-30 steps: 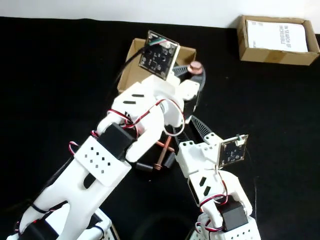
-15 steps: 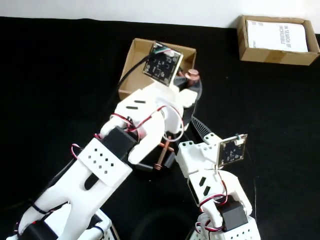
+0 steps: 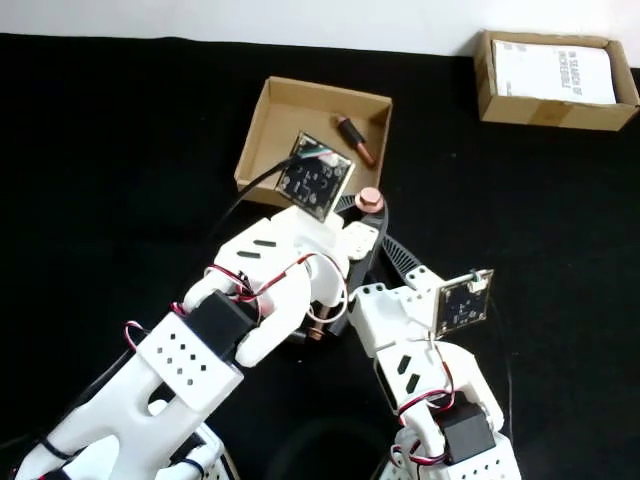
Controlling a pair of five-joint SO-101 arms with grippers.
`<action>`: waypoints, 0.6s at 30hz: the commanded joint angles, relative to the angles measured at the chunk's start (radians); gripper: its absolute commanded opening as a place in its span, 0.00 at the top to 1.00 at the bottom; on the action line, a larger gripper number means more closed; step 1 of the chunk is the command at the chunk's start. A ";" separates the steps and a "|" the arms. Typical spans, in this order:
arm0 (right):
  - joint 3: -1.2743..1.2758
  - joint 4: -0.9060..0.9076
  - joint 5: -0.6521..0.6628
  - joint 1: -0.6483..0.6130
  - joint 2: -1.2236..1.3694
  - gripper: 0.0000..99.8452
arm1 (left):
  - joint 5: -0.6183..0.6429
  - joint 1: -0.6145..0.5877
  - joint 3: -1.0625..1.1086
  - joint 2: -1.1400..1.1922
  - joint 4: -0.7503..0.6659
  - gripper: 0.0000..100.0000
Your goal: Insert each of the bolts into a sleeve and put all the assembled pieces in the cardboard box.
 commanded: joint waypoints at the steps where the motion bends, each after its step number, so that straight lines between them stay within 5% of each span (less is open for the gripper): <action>1: -0.007 -0.019 0.005 0.002 -0.010 0.99 | 0.005 0.005 -0.004 -0.031 0.020 0.99; 5: -0.008 -0.018 0.005 0.002 -0.010 0.99 | 0.005 0.005 -0.007 -0.031 0.060 0.95; 11: -0.012 -0.016 0.005 0.002 -0.010 0.99 | 0.012 0.016 -0.119 -0.027 0.302 0.74; 18: -0.012 -0.016 0.005 0.002 -0.010 0.99 | 0.003 -0.002 -0.282 -0.033 0.511 0.73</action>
